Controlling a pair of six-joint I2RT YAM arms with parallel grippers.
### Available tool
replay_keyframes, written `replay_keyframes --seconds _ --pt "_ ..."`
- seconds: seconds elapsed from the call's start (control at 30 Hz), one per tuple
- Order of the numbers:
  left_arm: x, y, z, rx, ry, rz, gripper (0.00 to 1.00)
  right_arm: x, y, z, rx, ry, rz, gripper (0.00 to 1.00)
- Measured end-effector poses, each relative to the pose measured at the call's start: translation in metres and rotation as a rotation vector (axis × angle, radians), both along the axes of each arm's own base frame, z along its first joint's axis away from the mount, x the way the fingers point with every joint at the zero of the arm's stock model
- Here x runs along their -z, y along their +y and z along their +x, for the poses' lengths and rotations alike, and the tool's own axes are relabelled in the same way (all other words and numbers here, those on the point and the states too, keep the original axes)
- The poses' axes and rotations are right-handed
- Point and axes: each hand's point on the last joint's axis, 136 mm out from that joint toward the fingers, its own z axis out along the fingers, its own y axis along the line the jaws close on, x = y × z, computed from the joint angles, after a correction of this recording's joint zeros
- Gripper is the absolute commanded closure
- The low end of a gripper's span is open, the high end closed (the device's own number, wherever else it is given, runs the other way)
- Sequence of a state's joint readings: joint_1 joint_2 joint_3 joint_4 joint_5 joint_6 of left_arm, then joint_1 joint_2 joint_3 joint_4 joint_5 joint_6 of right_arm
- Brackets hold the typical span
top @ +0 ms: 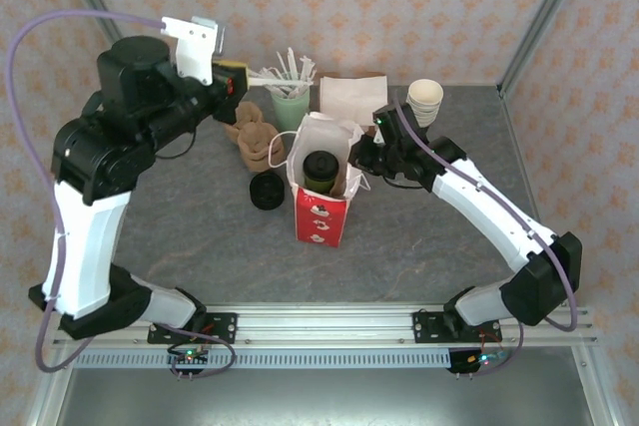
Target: Pack the takeout coffee
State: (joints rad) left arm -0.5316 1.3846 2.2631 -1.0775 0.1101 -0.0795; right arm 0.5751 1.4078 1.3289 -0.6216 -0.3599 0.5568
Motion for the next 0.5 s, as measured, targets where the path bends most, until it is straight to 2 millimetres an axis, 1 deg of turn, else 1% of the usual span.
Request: replay_keyframes --seconds 0.1,0.17,0.27,0.33,0.4,0.47,0.5 --pt "0.014 0.002 -0.014 0.028 0.037 0.017 1.00 -0.001 0.009 0.001 -0.020 -0.003 0.008 0.84" --pt "0.030 0.001 -0.019 0.042 0.078 0.037 1.00 -0.001 0.015 0.001 -0.039 -0.002 0.010 0.84" --pt "0.058 -0.002 -0.021 0.063 0.157 0.079 1.00 0.000 0.024 -0.002 -0.070 0.000 0.011 0.82" --pt "0.079 -0.006 -0.021 0.081 0.216 0.113 1.00 -0.002 0.029 -0.003 -0.088 -0.003 0.012 0.79" --pt "0.094 -0.009 -0.021 0.095 0.261 0.143 1.00 -0.003 0.030 -0.004 -0.097 -0.007 0.010 0.75" --pt "0.107 -0.013 -0.022 0.113 0.297 0.165 1.00 -0.005 0.030 -0.004 -0.101 -0.012 0.007 0.71" --pt "0.111 -0.015 -0.023 0.123 0.312 0.171 1.00 -0.007 0.030 -0.004 -0.102 -0.015 0.004 0.66"
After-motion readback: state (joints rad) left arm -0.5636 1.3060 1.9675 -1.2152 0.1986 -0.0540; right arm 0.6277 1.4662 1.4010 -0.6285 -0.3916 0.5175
